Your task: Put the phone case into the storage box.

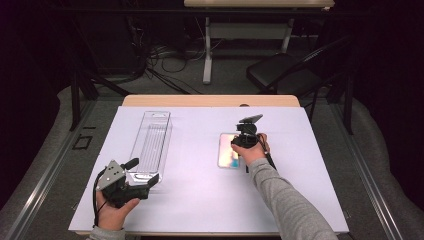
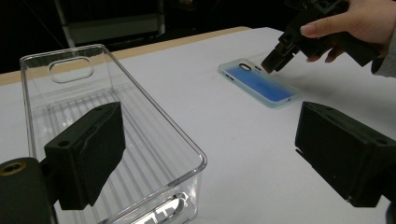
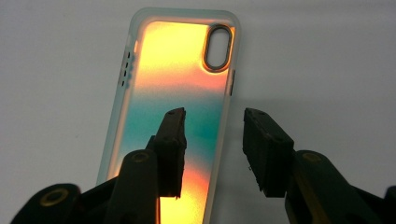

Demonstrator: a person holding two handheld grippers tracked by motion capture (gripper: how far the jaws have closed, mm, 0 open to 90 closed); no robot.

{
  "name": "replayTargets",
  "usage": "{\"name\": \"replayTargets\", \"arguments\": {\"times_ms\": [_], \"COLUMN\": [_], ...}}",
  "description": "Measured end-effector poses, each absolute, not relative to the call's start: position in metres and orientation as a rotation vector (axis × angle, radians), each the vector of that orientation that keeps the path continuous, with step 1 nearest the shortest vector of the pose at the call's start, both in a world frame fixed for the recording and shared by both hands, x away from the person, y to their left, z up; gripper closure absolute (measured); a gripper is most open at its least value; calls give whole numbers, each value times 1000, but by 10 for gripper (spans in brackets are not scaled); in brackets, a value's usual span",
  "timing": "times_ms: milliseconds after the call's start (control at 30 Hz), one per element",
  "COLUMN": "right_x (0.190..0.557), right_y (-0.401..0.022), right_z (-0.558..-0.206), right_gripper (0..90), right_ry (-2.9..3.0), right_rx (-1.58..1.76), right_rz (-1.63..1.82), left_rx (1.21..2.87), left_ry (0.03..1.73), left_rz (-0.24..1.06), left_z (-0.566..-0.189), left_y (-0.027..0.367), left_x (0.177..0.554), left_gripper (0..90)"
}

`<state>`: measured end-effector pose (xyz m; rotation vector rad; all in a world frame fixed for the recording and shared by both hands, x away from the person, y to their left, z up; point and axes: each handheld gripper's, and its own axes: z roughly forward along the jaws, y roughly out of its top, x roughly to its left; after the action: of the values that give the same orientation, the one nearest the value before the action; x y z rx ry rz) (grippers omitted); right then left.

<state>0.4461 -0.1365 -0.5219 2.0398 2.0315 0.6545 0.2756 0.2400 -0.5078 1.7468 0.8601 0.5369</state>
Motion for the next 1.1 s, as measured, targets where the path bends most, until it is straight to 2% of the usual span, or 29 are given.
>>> {"name": "replayTargets", "arguments": {"times_ms": [367, 1100], "right_x": [443, 444], "right_y": [-139, -142], "right_z": [-536, -536], "right_gripper": [668, 772], "right_ry": [1995, 1993], "right_rx": [2097, 2120], "right_rz": [711, 682], "left_rx": [1749, 1749], "left_ry": [863, 860], "left_rz": [534, 535], "left_z": [-509, -509], "left_y": [240, 240], "left_x": [276, 276], "left_gripper": [92, 102]}}
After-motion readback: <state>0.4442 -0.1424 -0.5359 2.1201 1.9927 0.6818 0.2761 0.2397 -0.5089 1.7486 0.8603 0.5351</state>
